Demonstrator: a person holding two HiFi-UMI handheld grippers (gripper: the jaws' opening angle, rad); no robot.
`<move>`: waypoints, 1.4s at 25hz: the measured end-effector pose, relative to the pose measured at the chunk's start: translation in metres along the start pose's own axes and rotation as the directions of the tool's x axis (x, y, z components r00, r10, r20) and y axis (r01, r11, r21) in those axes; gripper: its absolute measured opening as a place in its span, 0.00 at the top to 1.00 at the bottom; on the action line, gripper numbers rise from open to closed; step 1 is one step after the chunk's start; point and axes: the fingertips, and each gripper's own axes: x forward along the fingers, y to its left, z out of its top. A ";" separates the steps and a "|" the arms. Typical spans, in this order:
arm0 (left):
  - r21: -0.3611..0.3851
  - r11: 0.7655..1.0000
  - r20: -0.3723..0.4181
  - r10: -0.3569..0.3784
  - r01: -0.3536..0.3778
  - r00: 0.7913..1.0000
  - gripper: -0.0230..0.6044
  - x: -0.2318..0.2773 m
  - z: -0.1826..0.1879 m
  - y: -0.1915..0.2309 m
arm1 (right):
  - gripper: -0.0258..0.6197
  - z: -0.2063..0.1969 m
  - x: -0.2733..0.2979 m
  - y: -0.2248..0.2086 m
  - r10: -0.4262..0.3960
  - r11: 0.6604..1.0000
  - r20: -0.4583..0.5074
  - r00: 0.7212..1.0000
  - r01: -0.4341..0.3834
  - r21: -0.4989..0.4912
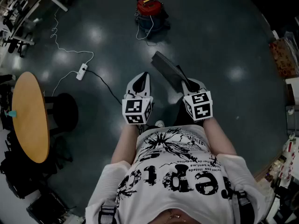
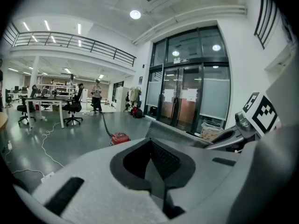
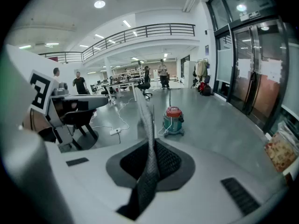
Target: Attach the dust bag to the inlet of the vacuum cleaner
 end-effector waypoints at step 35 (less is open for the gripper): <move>-0.100 0.984 -0.004 0.146 -0.146 0.989 0.96 0.485 0.121 0.149 | 0.92 0.261 0.352 -0.329 0.262 0.898 -0.239 0.935 -0.327 -0.295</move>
